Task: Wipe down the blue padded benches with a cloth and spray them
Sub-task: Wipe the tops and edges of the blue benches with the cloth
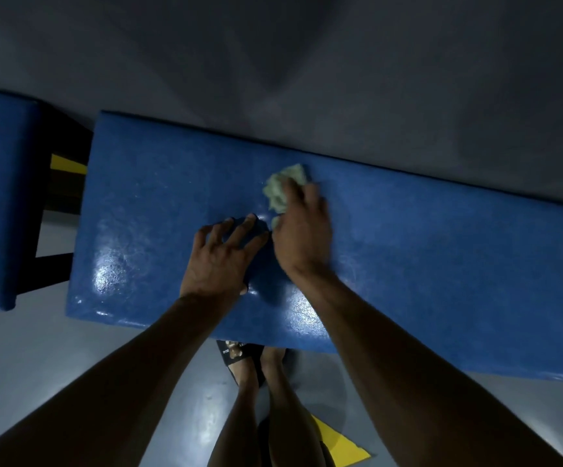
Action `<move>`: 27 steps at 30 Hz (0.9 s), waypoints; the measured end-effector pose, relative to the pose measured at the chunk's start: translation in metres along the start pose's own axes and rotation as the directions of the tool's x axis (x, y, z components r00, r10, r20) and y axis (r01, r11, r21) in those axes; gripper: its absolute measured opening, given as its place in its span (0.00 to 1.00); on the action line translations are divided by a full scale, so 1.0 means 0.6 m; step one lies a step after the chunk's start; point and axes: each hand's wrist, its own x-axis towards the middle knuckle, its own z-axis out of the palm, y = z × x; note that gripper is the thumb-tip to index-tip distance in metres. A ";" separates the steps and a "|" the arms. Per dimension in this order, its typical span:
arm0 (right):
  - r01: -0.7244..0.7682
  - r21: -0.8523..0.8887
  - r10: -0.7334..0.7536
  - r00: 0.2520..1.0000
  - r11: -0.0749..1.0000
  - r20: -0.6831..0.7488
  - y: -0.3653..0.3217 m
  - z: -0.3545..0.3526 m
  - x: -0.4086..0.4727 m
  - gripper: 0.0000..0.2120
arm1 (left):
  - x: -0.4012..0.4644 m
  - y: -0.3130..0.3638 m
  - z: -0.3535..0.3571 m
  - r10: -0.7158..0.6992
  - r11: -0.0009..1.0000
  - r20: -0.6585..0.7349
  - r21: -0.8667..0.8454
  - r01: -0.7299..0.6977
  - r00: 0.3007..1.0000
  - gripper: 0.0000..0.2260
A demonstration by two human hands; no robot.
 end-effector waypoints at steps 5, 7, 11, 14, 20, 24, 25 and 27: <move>0.185 -0.069 -0.177 0.979 0.980 0.104 0.127 -0.058 0.045 0.27 | 0.000 -0.003 0.003 0.008 1.000 -0.031 -0.021 -0.008 0.999 0.50; -0.021 -0.097 0.018 0.999 0.995 -0.037 0.215 -0.088 0.056 0.28 | 0.000 -0.003 0.002 0.012 1.000 -0.009 -0.027 -0.012 1.000 0.49; -0.384 -0.057 0.374 0.918 0.921 -0.133 0.272 -0.118 0.060 0.28 | 0.001 -0.003 0.001 0.008 1.000 -0.003 -0.029 -0.008 1.000 0.49; -0.409 -0.044 0.402 0.907 0.911 -0.124 0.192 -0.088 0.080 0.20 | 0.001 -0.002 0.005 0.007 0.999 -0.013 -0.035 -0.007 1.000 0.50; 0.039 -0.040 -0.036 0.997 0.998 0.072 -0.024 -0.016 0.093 0.21 | 0.003 -0.003 0.003 0.008 0.999 0.013 -0.038 -0.008 1.000 0.51; 0.209 -0.108 -0.188 0.967 0.972 0.172 0.039 -0.046 0.103 0.24 | 0.001 -0.002 0.001 -0.001 1.000 0.007 -0.017 0.002 1.000 0.50; 0.190 -0.137 -0.167 0.973 0.972 0.162 0.074 -0.059 0.102 0.24 | 0.001 -0.002 0.003 -0.002 1.000 0.006 -0.013 0.003 1.000 0.51; 0.085 -0.177 -0.067 0.993 0.980 0.101 0.144 -0.086 0.095 0.25 | 0.000 -0.002 0.006 -0.006 1.000 0.011 -0.011 0.006 1.000 0.51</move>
